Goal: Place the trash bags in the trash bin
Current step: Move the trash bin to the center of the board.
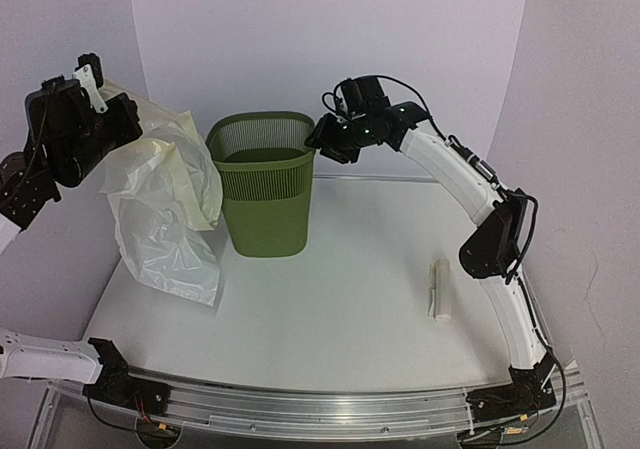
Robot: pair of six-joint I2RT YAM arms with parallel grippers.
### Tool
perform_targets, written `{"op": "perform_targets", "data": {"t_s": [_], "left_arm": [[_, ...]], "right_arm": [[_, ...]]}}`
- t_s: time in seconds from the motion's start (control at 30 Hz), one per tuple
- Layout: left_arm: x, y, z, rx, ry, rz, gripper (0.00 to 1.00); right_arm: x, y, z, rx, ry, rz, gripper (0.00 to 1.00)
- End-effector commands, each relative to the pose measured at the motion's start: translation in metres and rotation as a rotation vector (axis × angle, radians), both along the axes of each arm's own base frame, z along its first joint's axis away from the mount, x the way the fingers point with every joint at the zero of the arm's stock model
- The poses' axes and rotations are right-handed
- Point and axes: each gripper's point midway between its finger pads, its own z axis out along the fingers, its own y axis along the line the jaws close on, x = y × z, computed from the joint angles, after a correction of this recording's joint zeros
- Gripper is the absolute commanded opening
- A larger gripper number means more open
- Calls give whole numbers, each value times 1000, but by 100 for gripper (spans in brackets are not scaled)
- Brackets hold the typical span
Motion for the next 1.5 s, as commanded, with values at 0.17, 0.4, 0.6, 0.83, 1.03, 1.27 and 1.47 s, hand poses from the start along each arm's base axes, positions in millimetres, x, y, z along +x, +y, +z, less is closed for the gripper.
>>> {"op": "perform_targets", "data": {"t_s": [0.17, 0.4, 0.6, 0.83, 1.03, 1.27, 1.47], "left_arm": [[-10, 11, -1, -45, -11, 21, 0], [-19, 22, 1, -79, -30, 38, 0], [-24, 25, 6, -93, -42, 32, 0], [-21, 16, 10, -107, -45, -4, 0], [-12, -4, 17, -122, -32, -77, 0], [-5, -21, 29, -151, -30, -129, 0], [-6, -33, 64, -189, -103, -200, 0]], "right_arm": [[-6, -5, 2, -33, -12, 10, 0], [-29, -57, 27, -228, -80, -34, 0], [-51, -95, 57, -356, -149, -38, 0], [-83, -132, 72, -479, -150, -15, 0], [-117, -153, 58, -484, -63, 5, 0], [-138, -153, 50, -403, -34, 32, 11], [-131, -151, 94, -351, -189, 28, 59]]}}
